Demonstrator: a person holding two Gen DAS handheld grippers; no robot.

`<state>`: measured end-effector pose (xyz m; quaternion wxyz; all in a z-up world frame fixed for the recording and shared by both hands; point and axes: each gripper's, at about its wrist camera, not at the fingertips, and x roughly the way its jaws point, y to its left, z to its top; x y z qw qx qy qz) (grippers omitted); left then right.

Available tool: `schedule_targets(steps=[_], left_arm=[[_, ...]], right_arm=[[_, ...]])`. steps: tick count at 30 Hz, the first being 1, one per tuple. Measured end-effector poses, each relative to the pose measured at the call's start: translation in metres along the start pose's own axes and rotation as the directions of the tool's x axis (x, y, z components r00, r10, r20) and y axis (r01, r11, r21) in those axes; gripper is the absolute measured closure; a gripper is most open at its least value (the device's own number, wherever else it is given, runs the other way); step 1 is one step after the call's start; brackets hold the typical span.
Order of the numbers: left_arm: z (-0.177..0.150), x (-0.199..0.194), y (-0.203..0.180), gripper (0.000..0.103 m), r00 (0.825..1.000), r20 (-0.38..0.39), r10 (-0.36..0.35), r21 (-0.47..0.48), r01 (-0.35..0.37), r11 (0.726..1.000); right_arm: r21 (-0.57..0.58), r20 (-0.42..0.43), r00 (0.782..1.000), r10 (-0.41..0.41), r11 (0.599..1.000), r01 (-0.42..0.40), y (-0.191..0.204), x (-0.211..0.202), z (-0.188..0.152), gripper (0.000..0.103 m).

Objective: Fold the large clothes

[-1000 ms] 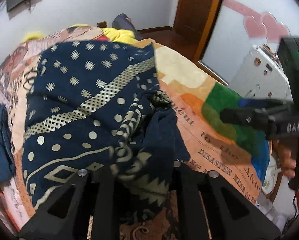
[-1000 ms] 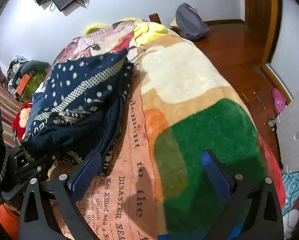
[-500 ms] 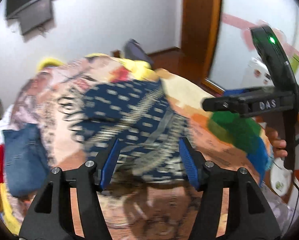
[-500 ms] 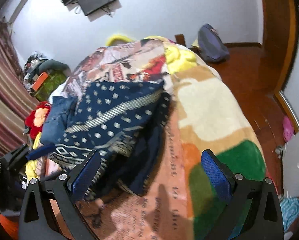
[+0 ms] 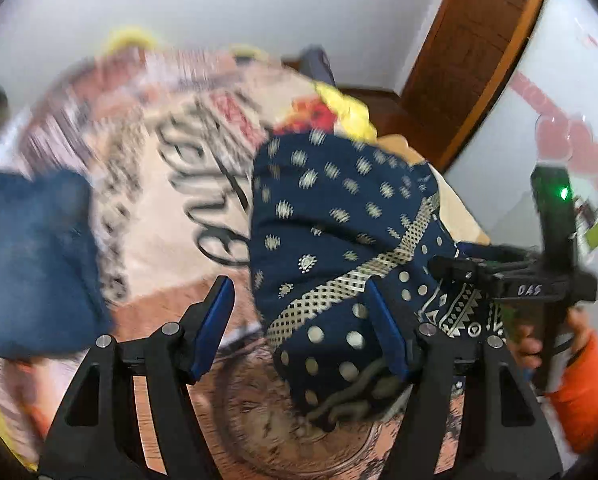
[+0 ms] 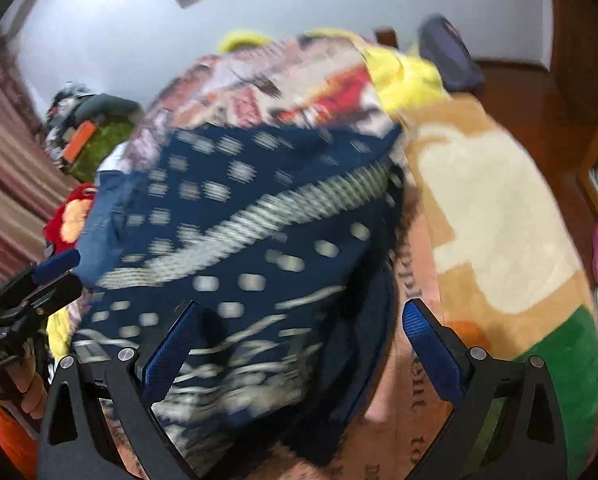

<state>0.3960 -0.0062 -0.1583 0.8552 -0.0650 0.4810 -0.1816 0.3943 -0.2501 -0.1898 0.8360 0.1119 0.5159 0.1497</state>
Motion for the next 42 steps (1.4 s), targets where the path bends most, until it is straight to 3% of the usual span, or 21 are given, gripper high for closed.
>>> schedule_targets(steps=[4, 6, 11, 15, 17, 19, 20, 22, 25, 27, 30, 38, 42], left_arm=[[0.006, 0.031, 0.021, 0.035, 0.987, -0.065, -0.144, -0.101, 0.137, 0.985], [0.01, 0.043, 0.028, 0.026, 0.977, -0.081, -0.195, -0.144, 0.182, 0.973], [0.015, 0.069, 0.038, 0.011, 0.967, -0.101, -0.233, -0.197, 0.21, 0.958], [0.016, 0.088, 0.046, 0.006, 0.95, -0.111, -0.291, -0.255, 0.255, 0.932], [0.018, 0.092, 0.048, 0.006, 0.947, -0.105, -0.305, -0.262, 0.269, 0.927], [0.02, 0.093, 0.046, 0.006, 0.95, -0.097, -0.298, -0.255, 0.266, 0.93], [0.021, 0.093, 0.045, 0.01, 0.95, -0.093, -0.297, -0.251, 0.266, 0.931], [0.023, 0.09, 0.041, 0.03, 0.937, -0.09, -0.338, -0.253, 0.307, 0.918], [0.025, 0.083, 0.035, 0.04, 0.942, -0.085, -0.326, -0.239, 0.299, 0.924], [0.026, 0.075, 0.029, 0.045, 0.947, -0.075, -0.312, -0.212, 0.29, 0.933], [0.029, 0.06, 0.022, 0.052, 0.946, -0.042, -0.321, -0.193, 0.308, 0.932], [0.032, -0.018, 0.012, 0.055, 0.966, 0.068, -0.25, -0.065, 0.254, 0.965], [0.039, -0.066, 0.023, 0.055, 0.966, 0.152, -0.209, -0.047, 0.218, 0.975]], right_arm=[[0.086, -0.056, 0.994, 0.094, 0.992, -0.089, -0.027, 0.024, -0.002, 0.003], [0.104, -0.063, 0.99, 0.129, 0.987, -0.122, -0.034, 0.03, -0.002, 0.003], [0.112, -0.076, 0.977, 0.2, 0.975, -0.191, -0.041, 0.044, 0.004, 0.003], [0.107, -0.074, 0.969, 0.237, 0.968, -0.229, -0.036, 0.053, 0.011, 0.003], [0.131, -0.086, 0.956, 0.281, 0.954, -0.269, -0.033, 0.061, 0.015, 0.004], [0.154, -0.086, 0.957, 0.278, 0.952, -0.263, -0.031, 0.068, 0.018, 0.004], [0.161, -0.081, 0.957, 0.277, 0.952, -0.262, -0.029, 0.07, 0.019, 0.005], [0.17, -0.074, 0.959, 0.272, 0.951, -0.257, -0.028, 0.071, 0.021, 0.01], [0.159, -0.061, 0.962, 0.265, 0.954, -0.253, -0.024, 0.066, 0.023, 0.025], [0.15, -0.049, 0.964, 0.263, 0.956, -0.253, -0.023, 0.058, 0.024, 0.047], [0.134, -0.027, 0.964, 0.263, 0.957, -0.258, -0.02, 0.041, 0.026, 0.066], [0.066, 0.007, 0.954, 0.298, 0.952, -0.298, 0.018, 0.007, 0.032, 0.072], [0.026, 0.035, 0.941, 0.336, 0.941, -0.337, 0.048, -0.012, 0.043, 0.072]])
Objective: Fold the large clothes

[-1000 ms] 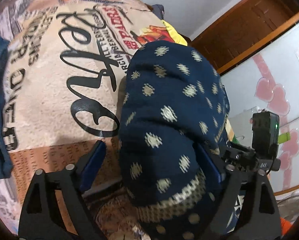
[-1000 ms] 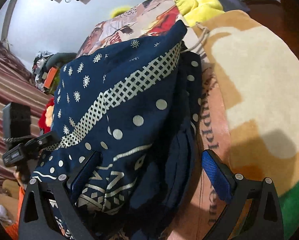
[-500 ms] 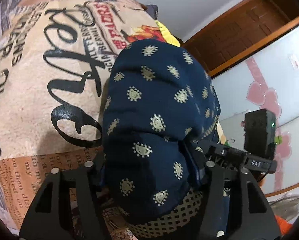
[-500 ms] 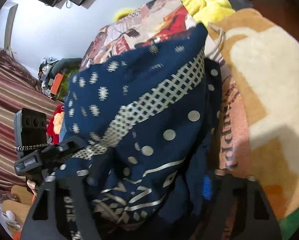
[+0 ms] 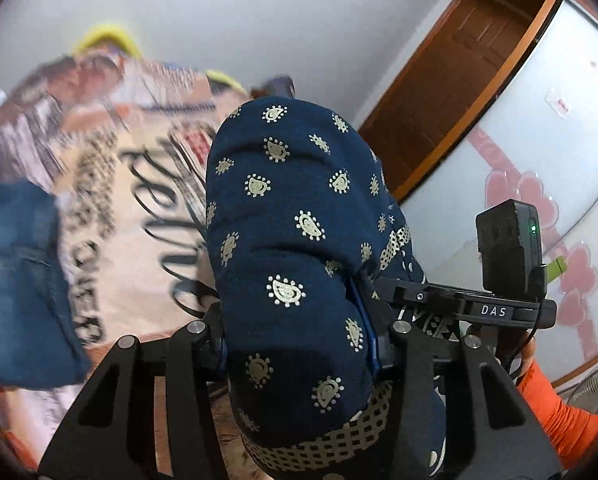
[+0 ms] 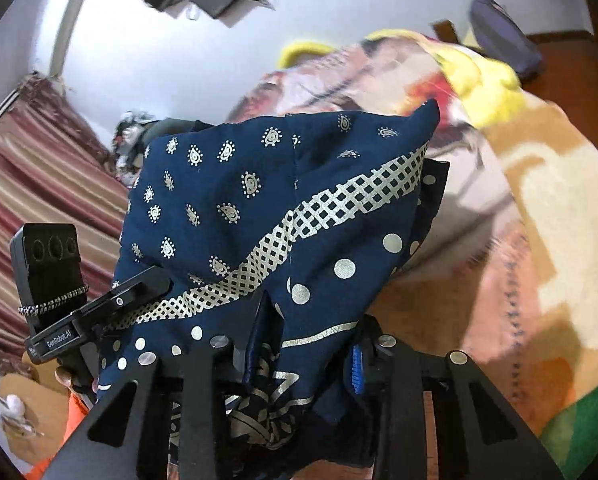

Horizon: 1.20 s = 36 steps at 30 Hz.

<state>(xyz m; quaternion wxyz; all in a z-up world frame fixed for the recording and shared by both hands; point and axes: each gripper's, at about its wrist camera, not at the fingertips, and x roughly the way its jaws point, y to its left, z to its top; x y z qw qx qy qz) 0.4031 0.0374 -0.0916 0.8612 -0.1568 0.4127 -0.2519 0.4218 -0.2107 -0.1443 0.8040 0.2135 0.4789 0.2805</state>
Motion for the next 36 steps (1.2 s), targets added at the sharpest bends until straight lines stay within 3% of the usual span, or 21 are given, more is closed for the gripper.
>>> schedule_targets(steps=[6, 9, 20, 26, 31, 34, 36], left_arm=[[0.015, -0.06, 0.03, 0.055, 0.995, 0.092, 0.043, -0.011, -0.042, 0.999], [0.02, -0.088, 0.057, 0.055, 0.99, 0.124, 0.072, -0.041, -0.068, 0.997], [0.017, -0.145, 0.2, 0.055, 0.971, 0.154, 0.185, -0.205, -0.152, 0.967], [0.0, -0.138, 0.297, 0.055, 0.968, 0.122, 0.221, -0.361, -0.164, 0.918], [-0.02, -0.114, 0.359, 0.054, 0.971, 0.056, 0.231, -0.454, -0.181, 0.872], [-0.031, -0.116, 0.376, 0.049, 0.979, 0.112, 0.17, -0.47, -0.098, 0.877], [-0.035, -0.116, 0.376, 0.044, 0.98, 0.108, 0.165, -0.453, -0.099, 0.886]], right_arm=[[-0.1, 0.019, 0.999, 0.034, 0.994, -0.032, 0.071, 0.012, 0.021, 0.072], [-0.141, 0.008, 0.999, 0.05, 0.989, -0.048, 0.108, 0.037, 0.034, 0.072], [-0.225, -0.121, 0.99, 0.069, 0.97, -0.095, 0.216, 0.187, 0.057, 0.072], [-0.211, -0.209, 0.977, 0.04, 0.974, -0.085, 0.233, 0.286, 0.061, 0.072], [-0.175, -0.268, 0.963, 0.012, 0.983, -0.06, 0.223, 0.354, 0.058, 0.071], [-0.231, -0.249, 0.968, 0.028, 0.969, -0.087, 0.22, 0.362, 0.057, 0.071], [-0.279, -0.245, 0.969, 0.037, 0.954, -0.107, 0.219, 0.361, 0.056, 0.068]])
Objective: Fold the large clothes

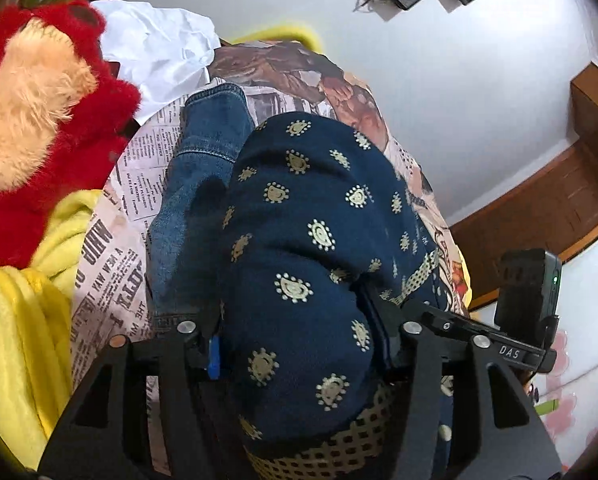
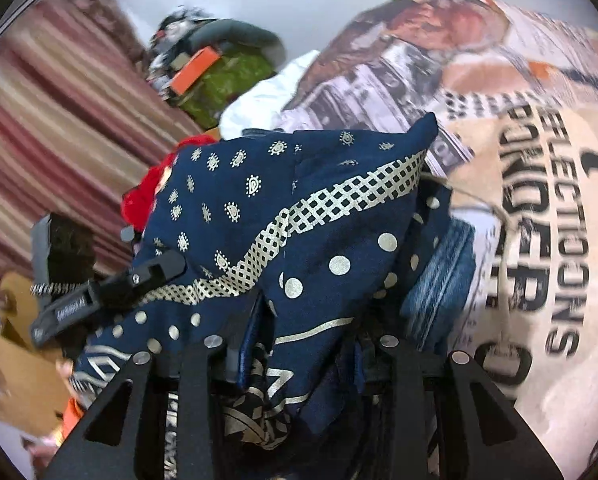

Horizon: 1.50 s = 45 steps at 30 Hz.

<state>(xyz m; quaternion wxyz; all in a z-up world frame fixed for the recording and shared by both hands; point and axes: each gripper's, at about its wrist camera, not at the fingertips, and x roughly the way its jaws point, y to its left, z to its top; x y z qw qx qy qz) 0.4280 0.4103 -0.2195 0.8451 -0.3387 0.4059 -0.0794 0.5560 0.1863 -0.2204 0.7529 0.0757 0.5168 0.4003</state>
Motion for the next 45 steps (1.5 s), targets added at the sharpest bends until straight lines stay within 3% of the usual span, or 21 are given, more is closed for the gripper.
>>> schedule_targets(steps=[3, 4, 6, 10, 14, 17, 19, 20, 23, 26, 27, 29, 31, 34, 39, 40, 43, 45], left_arm=[[-0.003, -0.005, -0.013, 0.043, 0.998, 0.003, 0.06, 0.065, -0.06, 0.996], [-0.005, -0.01, -0.024, 0.043, 0.994, 0.016, 0.111, 0.115, -0.112, 0.987], [-0.009, -0.018, -0.044, 0.043, 0.98, 0.041, 0.195, 0.207, -0.199, 0.958], [-0.019, -0.035, -0.065, 0.043, 0.951, 0.102, 0.293, 0.309, -0.311, 0.899], [-0.038, -0.061, -0.087, 0.043, 0.937, 0.181, 0.299, 0.4, -0.348, 0.848], [-0.055, -0.069, -0.099, 0.043, 0.931, 0.189, 0.313, 0.46, -0.366, 0.809], [-0.062, -0.063, -0.101, 0.043, 0.913, 0.201, 0.355, 0.488, -0.408, 0.772], [-0.066, -0.061, -0.101, 0.043, 0.905, 0.203, 0.374, 0.499, -0.424, 0.756], [-0.072, -0.057, -0.095, 0.042, 0.892, 0.199, 0.407, 0.506, -0.449, 0.737], [-0.08, -0.051, -0.086, 0.034, 0.881, 0.192, 0.433, 0.524, -0.465, 0.713], [-0.083, -0.048, -0.084, 0.031, 0.874, 0.19, 0.448, 0.535, -0.475, 0.699], [-0.09, -0.041, -0.08, 0.03, 0.866, 0.182, 0.466, 0.55, -0.482, 0.682], [-0.093, -0.042, -0.077, 0.03, 0.869, 0.179, 0.462, 0.544, -0.479, 0.689], [-0.096, -0.049, -0.077, 0.03, 0.874, 0.178, 0.452, 0.543, -0.47, 0.696], [-0.112, -0.073, -0.095, 0.03, 0.864, 0.249, 0.437, 0.612, -0.49, 0.621], [-0.112, -0.081, -0.099, 0.03, 0.868, 0.259, 0.423, 0.61, -0.486, 0.626], [-0.098, -0.094, -0.103, 0.03, 0.889, 0.261, 0.377, 0.568, -0.457, 0.685], [-0.084, -0.093, -0.105, 0.027, 0.879, 0.284, 0.384, 0.527, -0.477, 0.703]], right_arm=[[-0.053, -0.008, 1.0, -0.016, 0.998, 0.016, 0.002, -0.003, -0.006, 0.064], [-0.084, -0.009, 0.999, -0.047, 0.995, 0.046, 0.009, -0.006, -0.007, 0.063], [-0.133, 0.002, 0.995, -0.101, 0.986, 0.101, 0.018, -0.014, -0.009, 0.061], [-0.215, 0.035, 0.975, -0.22, 0.951, 0.223, 0.039, -0.031, -0.014, 0.061], [-0.344, 0.187, 0.939, -0.287, 0.877, 0.337, 0.073, -0.058, -0.033, 0.061], [-0.409, 0.262, 0.931, -0.254, 0.844, 0.346, 0.097, -0.071, -0.044, 0.058], [-0.437, 0.239, 0.943, -0.23, 0.842, 0.316, 0.106, -0.067, -0.047, 0.04], [-0.447, 0.214, 0.951, -0.223, 0.843, 0.298, 0.109, -0.061, -0.05, 0.026], [-0.481, 0.161, 0.955, -0.249, 0.825, 0.296, 0.105, -0.038, -0.062, 0.025], [-0.528, 0.159, 0.918, -0.363, 0.754, 0.39, 0.085, -0.016, -0.075, 0.024], [-0.533, 0.148, 0.919, -0.366, 0.753, 0.386, 0.078, -0.013, -0.078, 0.024], [-0.517, 0.093, 0.941, -0.327, 0.791, 0.326, 0.057, -0.014, -0.081, 0.021], [-0.477, 0.052, 0.949, -0.311, 0.827, 0.297, 0.035, -0.019, -0.08, 0.011], [-0.416, 0.011, 0.958, -0.286, 0.87, 0.265, 0.012, -0.027, -0.08, 0.008], [-0.355, 0.004, 0.964, -0.267, 0.9, 0.252, -0.001, -0.048, -0.077, 0.008], [-0.346, 0.017, 0.964, -0.267, 0.903, 0.256, -0.001, -0.053, -0.075, 0.008], [-0.296, 0.049, 0.972, -0.23, 0.926, 0.234, 0.007, -0.073, -0.067, 0.008], [-0.281, 0.075, 0.976, -0.204, 0.935, 0.217, 0.014, -0.079, -0.058, 0.008]])
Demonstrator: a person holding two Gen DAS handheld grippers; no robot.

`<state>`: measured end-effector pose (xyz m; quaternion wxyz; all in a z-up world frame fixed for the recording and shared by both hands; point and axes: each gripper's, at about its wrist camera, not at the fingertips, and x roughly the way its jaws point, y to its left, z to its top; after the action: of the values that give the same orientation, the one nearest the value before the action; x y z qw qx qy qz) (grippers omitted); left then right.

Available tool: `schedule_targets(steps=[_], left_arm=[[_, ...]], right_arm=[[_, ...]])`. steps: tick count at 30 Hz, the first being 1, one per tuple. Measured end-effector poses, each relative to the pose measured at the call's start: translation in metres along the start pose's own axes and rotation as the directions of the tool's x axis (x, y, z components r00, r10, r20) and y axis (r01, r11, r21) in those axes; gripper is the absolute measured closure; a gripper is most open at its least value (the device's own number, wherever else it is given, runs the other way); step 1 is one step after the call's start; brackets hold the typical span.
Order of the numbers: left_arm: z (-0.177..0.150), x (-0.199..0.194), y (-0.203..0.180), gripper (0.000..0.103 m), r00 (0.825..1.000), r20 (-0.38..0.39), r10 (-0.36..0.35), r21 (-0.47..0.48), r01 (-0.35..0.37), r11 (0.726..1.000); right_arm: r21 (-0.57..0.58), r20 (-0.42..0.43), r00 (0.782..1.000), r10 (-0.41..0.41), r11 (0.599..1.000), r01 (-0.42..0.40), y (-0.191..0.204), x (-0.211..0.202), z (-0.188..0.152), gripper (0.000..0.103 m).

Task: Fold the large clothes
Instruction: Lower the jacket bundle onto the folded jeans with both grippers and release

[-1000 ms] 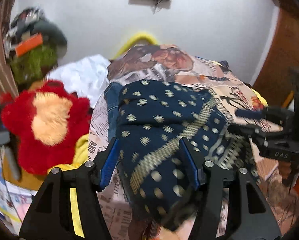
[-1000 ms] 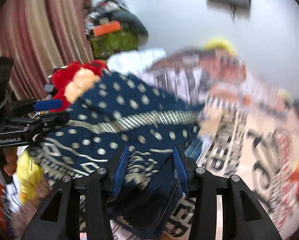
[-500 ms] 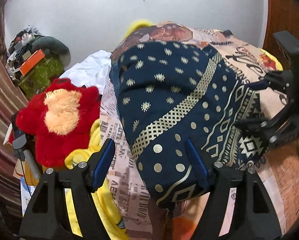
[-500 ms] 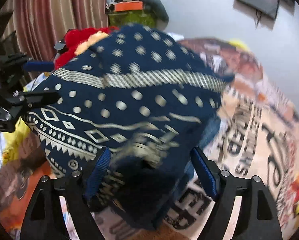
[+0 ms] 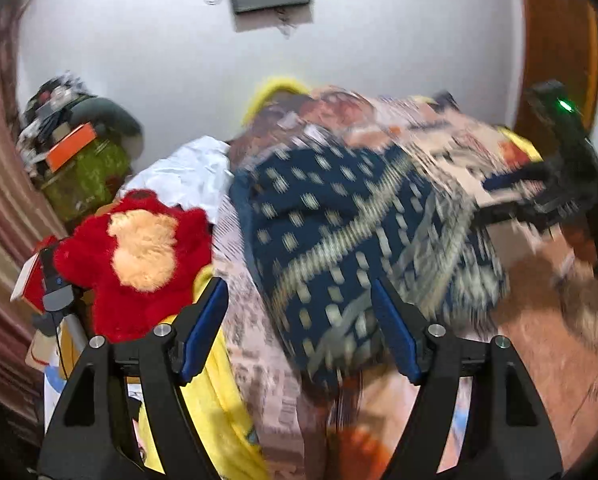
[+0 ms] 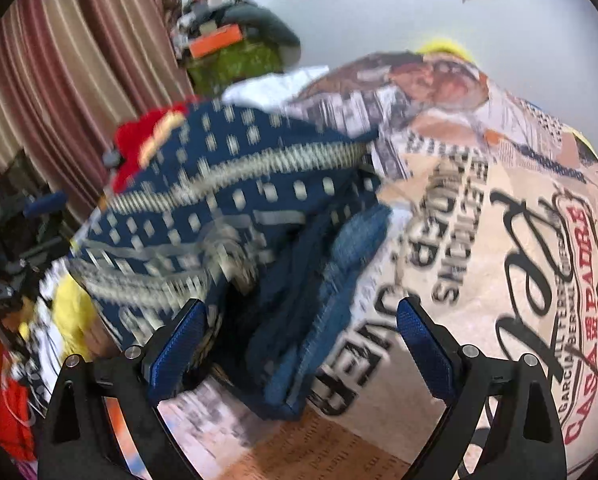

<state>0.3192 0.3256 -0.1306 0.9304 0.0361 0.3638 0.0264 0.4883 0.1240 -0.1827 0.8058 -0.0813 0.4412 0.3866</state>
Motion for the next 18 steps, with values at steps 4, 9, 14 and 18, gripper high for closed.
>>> schedule_targets(steps=[4, 9, 14, 18], left_arm=[[0.031, 0.036, 0.014, 0.027, 0.998, -0.017, 0.059, -0.094, -0.061, 0.994], [0.05, 0.098, 0.036, 0.027, 0.987, -0.118, 0.107, -0.213, -0.131, 0.968], [0.042, 0.127, 0.057, 0.025, 0.985, -0.163, 0.057, -0.335, -0.11, 0.936], [0.035, 0.11, 0.057, 0.025, 0.989, -0.146, 0.04, -0.373, -0.093, 0.923]], right_arm=[[0.039, 0.073, 0.997, 0.025, 0.999, -0.028, 0.015, -0.003, 0.031, 0.008], [0.076, 0.072, 0.997, 0.024, 0.997, -0.03, 0.03, 0.029, 0.053, 0.008], [0.112, -0.034, 0.999, -0.035, 0.993, 0.039, 0.009, 0.074, 0.036, 0.008], [0.223, -0.034, 0.995, 0.091, 0.971, -0.081, -0.025, 0.066, 0.015, 0.008]])
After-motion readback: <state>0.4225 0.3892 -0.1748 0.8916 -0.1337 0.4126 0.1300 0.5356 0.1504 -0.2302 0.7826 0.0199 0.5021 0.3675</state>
